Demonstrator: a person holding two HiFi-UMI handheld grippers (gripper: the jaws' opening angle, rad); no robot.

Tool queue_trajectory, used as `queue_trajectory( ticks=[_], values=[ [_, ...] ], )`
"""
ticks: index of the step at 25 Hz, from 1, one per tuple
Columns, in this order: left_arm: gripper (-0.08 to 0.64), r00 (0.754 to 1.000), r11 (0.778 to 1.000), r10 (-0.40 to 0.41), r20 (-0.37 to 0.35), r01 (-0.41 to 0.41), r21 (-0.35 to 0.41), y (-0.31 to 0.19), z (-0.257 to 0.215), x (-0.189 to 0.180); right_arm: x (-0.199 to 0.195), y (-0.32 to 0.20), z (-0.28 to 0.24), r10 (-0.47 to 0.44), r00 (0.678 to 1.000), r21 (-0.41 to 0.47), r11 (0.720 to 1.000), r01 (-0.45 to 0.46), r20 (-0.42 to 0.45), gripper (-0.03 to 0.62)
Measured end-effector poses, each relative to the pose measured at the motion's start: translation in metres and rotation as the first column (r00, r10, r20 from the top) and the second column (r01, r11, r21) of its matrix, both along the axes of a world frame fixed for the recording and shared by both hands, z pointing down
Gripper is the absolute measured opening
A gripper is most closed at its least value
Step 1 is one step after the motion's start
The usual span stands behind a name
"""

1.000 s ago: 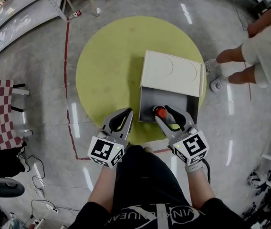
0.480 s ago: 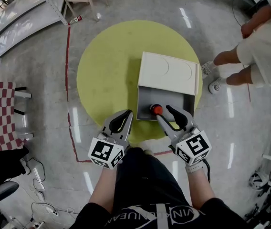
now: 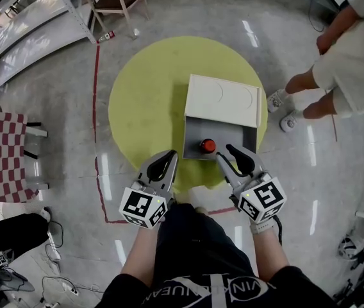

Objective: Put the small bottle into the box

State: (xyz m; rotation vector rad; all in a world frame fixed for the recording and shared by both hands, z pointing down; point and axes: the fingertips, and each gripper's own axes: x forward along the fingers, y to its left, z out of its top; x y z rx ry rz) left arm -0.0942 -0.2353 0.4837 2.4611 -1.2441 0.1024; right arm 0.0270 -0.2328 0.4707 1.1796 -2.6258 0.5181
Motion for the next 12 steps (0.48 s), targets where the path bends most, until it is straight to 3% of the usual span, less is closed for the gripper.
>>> queue_trajectory(
  ticks=[12],
  values=[
    [0.015, 1.000, 0.999, -0.022, 0.001, 0.022, 0.045, 0.020, -0.031, 0.003, 0.006, 0.020, -0.033, -0.002, 1.000, 0.048, 0.999, 0.001, 0.017, 0.054]
  ],
)
